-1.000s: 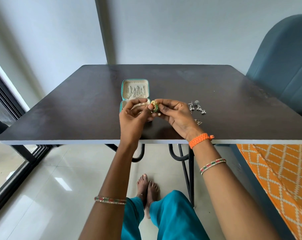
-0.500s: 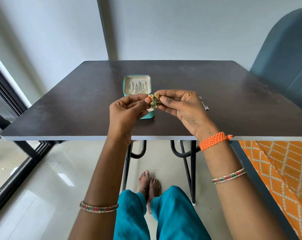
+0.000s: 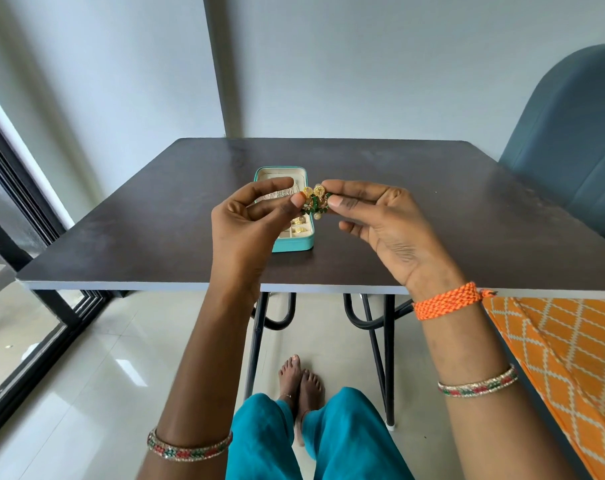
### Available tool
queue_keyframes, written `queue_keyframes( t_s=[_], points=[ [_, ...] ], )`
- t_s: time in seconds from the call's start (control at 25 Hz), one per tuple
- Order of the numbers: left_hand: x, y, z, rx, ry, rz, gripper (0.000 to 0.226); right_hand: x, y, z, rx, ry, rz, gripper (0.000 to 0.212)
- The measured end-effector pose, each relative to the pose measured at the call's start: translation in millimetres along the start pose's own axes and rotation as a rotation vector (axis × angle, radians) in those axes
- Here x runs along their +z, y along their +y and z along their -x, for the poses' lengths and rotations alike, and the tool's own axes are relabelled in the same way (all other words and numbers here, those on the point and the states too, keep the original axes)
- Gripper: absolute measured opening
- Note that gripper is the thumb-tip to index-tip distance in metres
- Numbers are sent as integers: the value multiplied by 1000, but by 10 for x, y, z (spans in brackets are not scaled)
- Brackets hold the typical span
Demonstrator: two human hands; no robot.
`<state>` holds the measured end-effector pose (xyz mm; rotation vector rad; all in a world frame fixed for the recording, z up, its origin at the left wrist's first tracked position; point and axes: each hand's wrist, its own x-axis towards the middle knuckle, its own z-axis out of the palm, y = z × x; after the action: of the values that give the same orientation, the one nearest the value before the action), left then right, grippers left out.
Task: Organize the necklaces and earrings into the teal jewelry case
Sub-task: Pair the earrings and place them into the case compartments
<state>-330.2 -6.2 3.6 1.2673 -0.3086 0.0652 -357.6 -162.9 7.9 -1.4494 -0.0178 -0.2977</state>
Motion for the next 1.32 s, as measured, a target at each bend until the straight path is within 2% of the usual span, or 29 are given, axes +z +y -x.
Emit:
queue_keyframes(
  t_s=[0.28,0.52,0.92,1.32],
  points=[
    [-7,22,26,-18,1,28,23,17,-36,43,34,-39,-135,20],
    [-22,31,45,-93,20,1,8,24,-6,49,12,-69,-94,24],
    [-78,75,83,-145,19,27,14,52,-29,76,17,-51,-48,24],
    [-122,63,129,17,3,-169,22,71,-41,126,47,-50,-73,22]
  ],
)
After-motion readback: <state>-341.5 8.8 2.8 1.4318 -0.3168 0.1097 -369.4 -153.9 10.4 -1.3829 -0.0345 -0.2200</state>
